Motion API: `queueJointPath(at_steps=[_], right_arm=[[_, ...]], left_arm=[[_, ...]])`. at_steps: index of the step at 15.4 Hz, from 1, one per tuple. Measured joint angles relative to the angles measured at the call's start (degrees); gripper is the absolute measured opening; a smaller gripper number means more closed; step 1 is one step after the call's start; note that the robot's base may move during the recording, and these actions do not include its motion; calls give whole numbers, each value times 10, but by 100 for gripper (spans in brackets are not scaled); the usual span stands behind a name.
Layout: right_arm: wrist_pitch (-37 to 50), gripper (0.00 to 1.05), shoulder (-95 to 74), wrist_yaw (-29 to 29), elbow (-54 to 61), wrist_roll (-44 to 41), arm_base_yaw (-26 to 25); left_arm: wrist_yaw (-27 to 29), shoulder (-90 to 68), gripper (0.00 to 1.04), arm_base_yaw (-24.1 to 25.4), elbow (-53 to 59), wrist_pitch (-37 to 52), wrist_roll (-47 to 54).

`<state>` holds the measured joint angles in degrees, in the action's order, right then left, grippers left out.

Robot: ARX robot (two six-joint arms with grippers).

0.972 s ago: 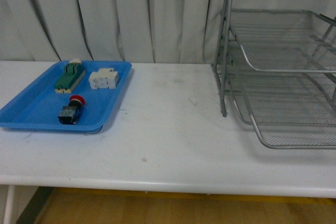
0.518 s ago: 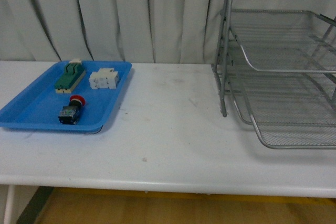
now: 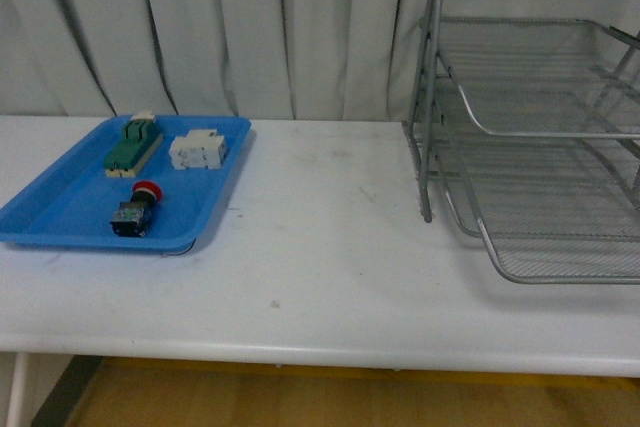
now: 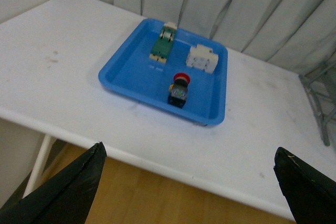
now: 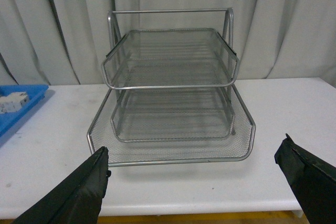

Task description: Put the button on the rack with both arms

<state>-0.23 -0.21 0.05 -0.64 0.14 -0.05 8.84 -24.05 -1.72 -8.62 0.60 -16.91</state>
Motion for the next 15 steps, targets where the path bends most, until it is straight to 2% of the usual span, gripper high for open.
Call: queueJointPath(at_steps=[2,3,5,9,12,15], right_arm=[[1,98,0,0,0,0,0],[0,98,0,0,0,0,0],[0,98,0,0,0,0,0],[0,98,0,0,0,0,0],[0,98,0,0,0,0,0],[0,98,0,0,0,0,0]], left_arm=[[-45,-148,98,33,-38,130,-9],[-67,-274,98,42,-84,216,-3],[-85,-455,98,28,-167,299,35],[-113,-767,98,-17,-362,240,119],[-104,-877,98,-19,-478,180,172],[-101,-929,98,-12,-541,121,191]])
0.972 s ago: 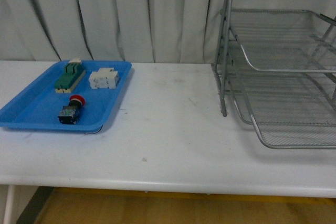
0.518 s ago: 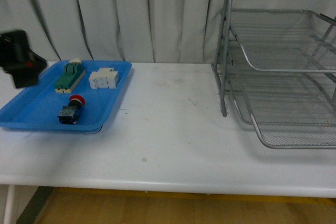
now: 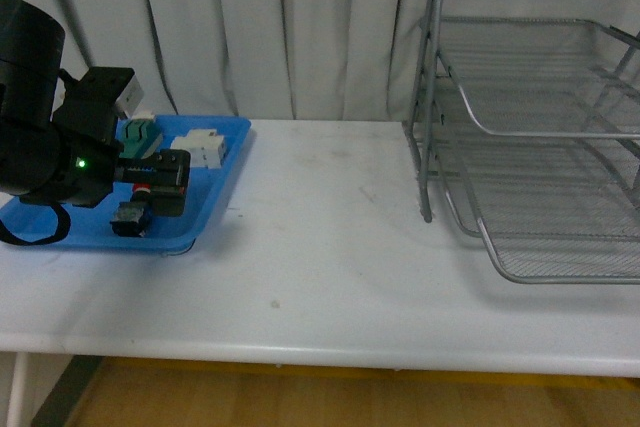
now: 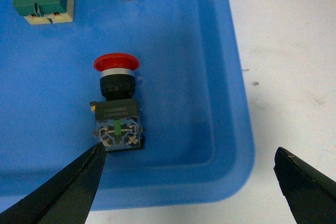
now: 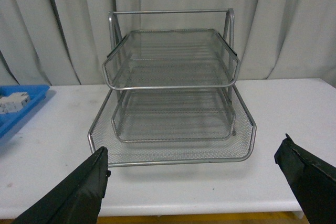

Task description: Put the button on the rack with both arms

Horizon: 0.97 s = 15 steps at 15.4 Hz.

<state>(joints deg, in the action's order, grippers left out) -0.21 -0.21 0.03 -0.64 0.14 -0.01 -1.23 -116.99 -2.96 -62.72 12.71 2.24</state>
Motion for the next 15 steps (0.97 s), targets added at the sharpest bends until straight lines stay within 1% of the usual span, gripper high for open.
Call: queueJointPath(at_steps=[4,8,9,14,15], right_arm=[[0,98,0,0,0,0,0],[0,98,0,0,0,0,0],[0,98,0,0,0,0,0],[0,98,0,0,0,0,0],[0,98,0,0,0,0,0]], left_arm=[[14,-46,98,14,-66,-39,11],[39,-84,98,24,-109,-55,12],[49,-126,98,32,-139,-67,12],[43,-176,98,28,-182,-85,7],[44,-176,91,27,-184,-86,8]])
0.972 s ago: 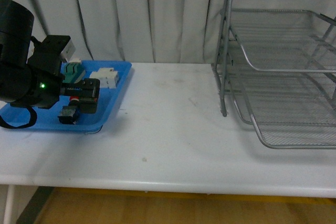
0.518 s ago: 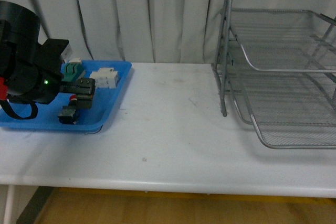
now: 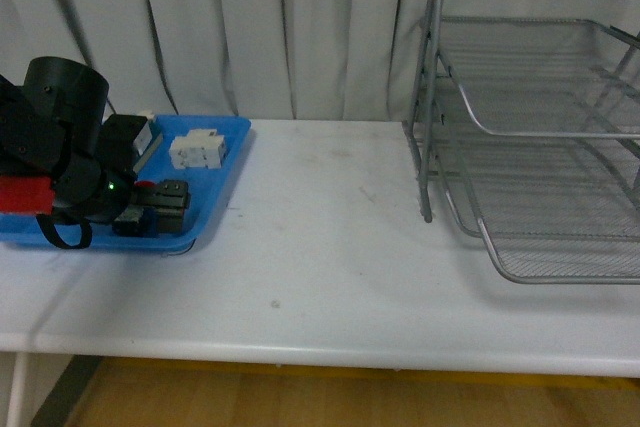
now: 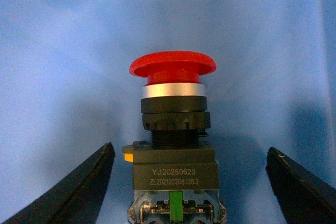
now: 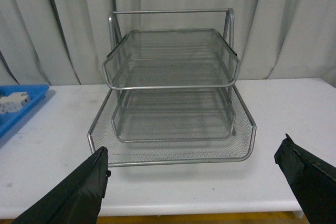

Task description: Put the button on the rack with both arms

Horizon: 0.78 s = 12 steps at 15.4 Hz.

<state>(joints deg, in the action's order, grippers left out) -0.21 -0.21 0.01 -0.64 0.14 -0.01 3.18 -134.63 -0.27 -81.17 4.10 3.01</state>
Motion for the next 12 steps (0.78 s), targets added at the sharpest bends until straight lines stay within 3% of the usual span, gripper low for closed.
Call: queueJointPath(at_steps=[5,7,12], right_arm=[[0,98,0,0,0,0,0],[0,98,0,0,0,0,0],[0,98,0,0,0,0,0]], left_arm=[[2,0,40,2,0,-7,0],[-6,28,36,2,29,1,4],[-40,380,36,-50,314,125,19]])
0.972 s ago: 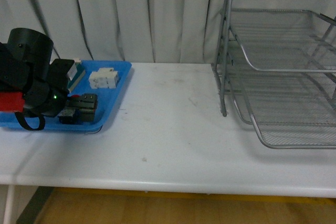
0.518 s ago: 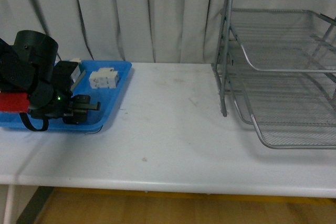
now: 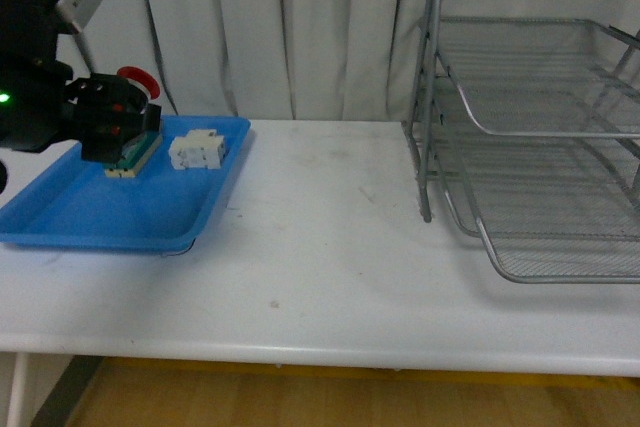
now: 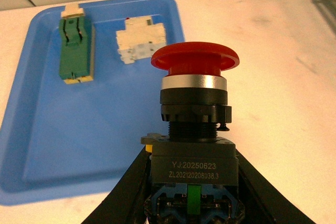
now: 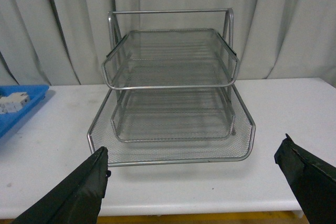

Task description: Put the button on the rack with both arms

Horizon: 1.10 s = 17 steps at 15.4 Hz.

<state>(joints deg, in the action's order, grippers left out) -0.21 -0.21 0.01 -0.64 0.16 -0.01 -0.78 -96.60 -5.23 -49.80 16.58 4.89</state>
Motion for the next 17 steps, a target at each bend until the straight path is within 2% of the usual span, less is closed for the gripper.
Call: queueJointPath(at_steps=[2,5,17], right_arm=[[0,98,0,0,0,0,0],[0,98,0,0,0,0,0],[0,98,0,0,0,0,0]], left_arm=[[11,102,36,-23,116,21,-4],[25,171,36,-16,235,45,-19],[16,163,36,-19,240,58,-19]])
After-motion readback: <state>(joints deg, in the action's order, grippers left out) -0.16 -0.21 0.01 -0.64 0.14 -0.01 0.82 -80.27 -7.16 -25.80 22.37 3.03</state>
